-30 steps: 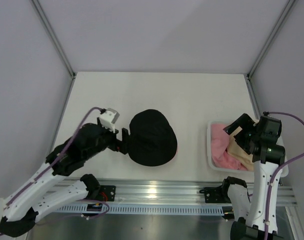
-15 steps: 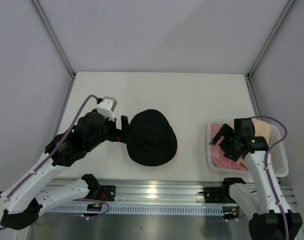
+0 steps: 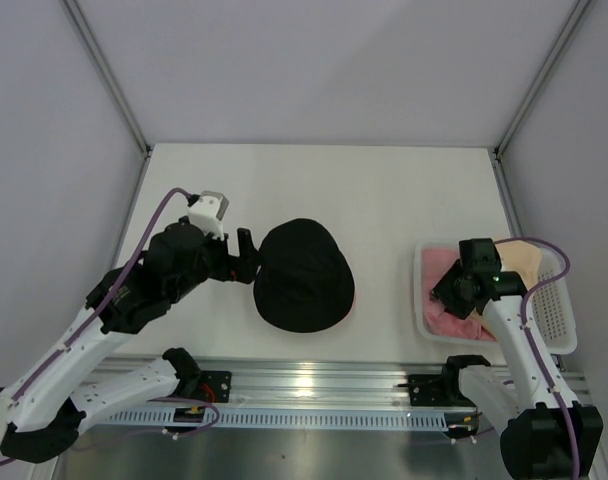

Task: Stack the hats

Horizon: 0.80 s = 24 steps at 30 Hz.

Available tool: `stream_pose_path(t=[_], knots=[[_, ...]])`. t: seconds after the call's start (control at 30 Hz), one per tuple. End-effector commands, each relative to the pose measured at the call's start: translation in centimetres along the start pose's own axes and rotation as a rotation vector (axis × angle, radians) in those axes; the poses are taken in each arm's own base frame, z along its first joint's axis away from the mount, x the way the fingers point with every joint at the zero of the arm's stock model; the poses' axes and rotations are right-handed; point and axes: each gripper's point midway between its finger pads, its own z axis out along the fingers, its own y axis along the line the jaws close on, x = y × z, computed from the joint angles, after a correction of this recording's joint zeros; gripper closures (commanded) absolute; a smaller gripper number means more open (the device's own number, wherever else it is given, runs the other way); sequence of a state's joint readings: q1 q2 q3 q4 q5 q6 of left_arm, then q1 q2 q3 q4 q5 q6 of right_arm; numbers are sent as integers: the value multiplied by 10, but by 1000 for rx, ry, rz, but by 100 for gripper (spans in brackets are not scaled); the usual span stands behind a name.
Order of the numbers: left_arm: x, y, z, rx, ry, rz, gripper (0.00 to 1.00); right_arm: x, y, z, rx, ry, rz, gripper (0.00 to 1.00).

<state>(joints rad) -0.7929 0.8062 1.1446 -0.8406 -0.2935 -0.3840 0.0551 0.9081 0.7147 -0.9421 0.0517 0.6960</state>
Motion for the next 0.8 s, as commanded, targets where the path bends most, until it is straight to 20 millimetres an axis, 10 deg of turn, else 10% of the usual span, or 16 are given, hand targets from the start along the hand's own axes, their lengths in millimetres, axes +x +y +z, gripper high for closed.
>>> stream_pose_path(t=[0.0,0.17,0.5,0.77], knots=[[-24,-2,-7,9,-71,-14,1,-20,1,-3,0,-115,39,51],[-30,-4,-7,12,-84,-8,0,-29,14,-15,-56,-139,34,100],[-53,-16,-2,38,-112,-40,1,-101,116,-167,-476,-341,-219,100],[-90,-39,-10,149,-225,-7,0,-83,161,-229,-743,-222,-345,100]])
